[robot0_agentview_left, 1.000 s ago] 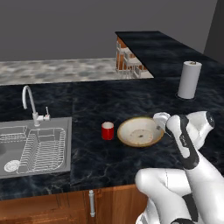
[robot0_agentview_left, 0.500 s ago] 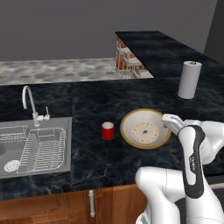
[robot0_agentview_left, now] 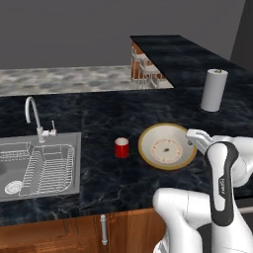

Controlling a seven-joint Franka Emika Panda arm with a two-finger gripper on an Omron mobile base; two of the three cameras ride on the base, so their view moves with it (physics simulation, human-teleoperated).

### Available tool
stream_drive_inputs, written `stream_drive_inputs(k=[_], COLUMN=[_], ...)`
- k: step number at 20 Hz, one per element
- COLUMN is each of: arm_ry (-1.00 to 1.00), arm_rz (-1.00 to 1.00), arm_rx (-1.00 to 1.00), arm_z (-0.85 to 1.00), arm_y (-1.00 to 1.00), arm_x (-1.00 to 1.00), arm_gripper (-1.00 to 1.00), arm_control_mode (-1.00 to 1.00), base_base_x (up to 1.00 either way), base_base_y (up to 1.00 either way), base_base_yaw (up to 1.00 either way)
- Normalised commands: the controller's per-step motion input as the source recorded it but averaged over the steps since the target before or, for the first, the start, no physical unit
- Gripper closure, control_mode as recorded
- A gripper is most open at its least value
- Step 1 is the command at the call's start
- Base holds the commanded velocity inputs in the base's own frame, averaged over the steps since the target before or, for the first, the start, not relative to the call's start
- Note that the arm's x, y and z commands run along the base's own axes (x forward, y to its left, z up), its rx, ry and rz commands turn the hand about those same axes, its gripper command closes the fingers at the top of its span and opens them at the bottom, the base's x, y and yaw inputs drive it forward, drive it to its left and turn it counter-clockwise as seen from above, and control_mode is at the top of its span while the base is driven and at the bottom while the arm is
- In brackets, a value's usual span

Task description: Clear the mugs and bowl far away from the sink.

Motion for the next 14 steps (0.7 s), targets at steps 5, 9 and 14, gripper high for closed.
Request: stream_drive_inputs(k=[5, 9, 14], arm_ry=[0.0, 0.0, 0.0], arm_rz=[0.0, 0.0, 0.0], arm_rx=[0.0, 0.0, 0.0], arm_z=[0.0, 0.0, 0.0], arm_y=[0.0, 0.0, 0.0], arm_x=[0.0, 0.0, 0.0], arm_gripper=[1.0, 1.0, 1.0], arm_control_mode=[1.0, 1.0, 1.0], base_base_x=[-0.14, -0.53, -0.77], base_base_y=[0.0, 0.07, 0.18], base_base_yaw=[0.0, 0.0, 0.01])
